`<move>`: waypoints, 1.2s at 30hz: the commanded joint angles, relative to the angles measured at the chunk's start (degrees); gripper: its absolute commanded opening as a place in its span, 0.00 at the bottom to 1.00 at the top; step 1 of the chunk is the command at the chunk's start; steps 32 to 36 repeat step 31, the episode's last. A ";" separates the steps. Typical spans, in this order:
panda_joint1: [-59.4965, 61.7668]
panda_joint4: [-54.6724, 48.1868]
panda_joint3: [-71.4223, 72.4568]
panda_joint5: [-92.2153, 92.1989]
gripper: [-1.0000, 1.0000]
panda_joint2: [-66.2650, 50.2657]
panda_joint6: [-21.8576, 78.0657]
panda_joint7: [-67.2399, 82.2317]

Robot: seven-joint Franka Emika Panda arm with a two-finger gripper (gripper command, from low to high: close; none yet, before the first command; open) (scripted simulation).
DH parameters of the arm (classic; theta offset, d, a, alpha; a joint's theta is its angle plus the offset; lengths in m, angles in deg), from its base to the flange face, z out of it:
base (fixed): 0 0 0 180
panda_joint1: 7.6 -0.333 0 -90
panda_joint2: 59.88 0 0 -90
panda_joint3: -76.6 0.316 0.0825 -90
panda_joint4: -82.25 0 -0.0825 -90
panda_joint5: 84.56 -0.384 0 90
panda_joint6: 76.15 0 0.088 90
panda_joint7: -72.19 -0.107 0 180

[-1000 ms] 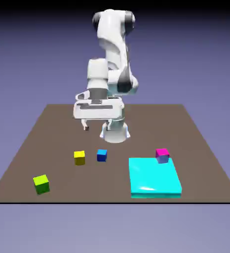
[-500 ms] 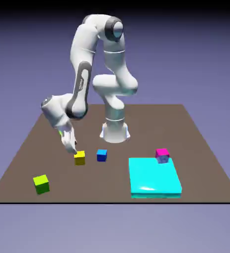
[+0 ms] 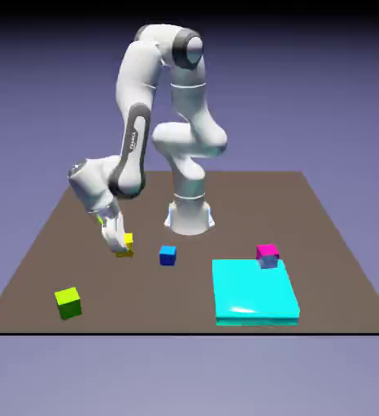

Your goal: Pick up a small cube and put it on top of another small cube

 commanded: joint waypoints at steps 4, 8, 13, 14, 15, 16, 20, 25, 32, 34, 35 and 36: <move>-4.94 -2.75 8.27 6.96 0.00 1.06 3.41 8.15; -11.48 -5.50 16.57 13.76 0.00 2.11 6.80 16.41; -19.65 -8.93 26.96 22.26 0.00 3.42 11.04 26.74; -21.28 -9.62 29.03 23.96 0.00 3.69 11.89 28.81; -22.92 -10.30 31.11 25.66 0.00 3.95 12.74 30.87; -24.55 -10.99 33.18 27.36 0.00 4.21 13.59 32.94; -31.09 -13.74 41.49 34.16 0.00 5.26 16.98 41.20; -33.74 -12.80 44.35 40.01 0.00 2.47 13.54 42.88; -33.58 -11.65 43.88 41.47 1.00 0.75 10.92 41.79; -33.58 -11.65 43.88 41.47 1.00 0.75 10.92 41.79; -33.58 -11.65 43.88 41.47 1.00 0.75 10.92 41.79; -33.58 -11.65 43.88 41.47 1.00 0.75 10.92 41.79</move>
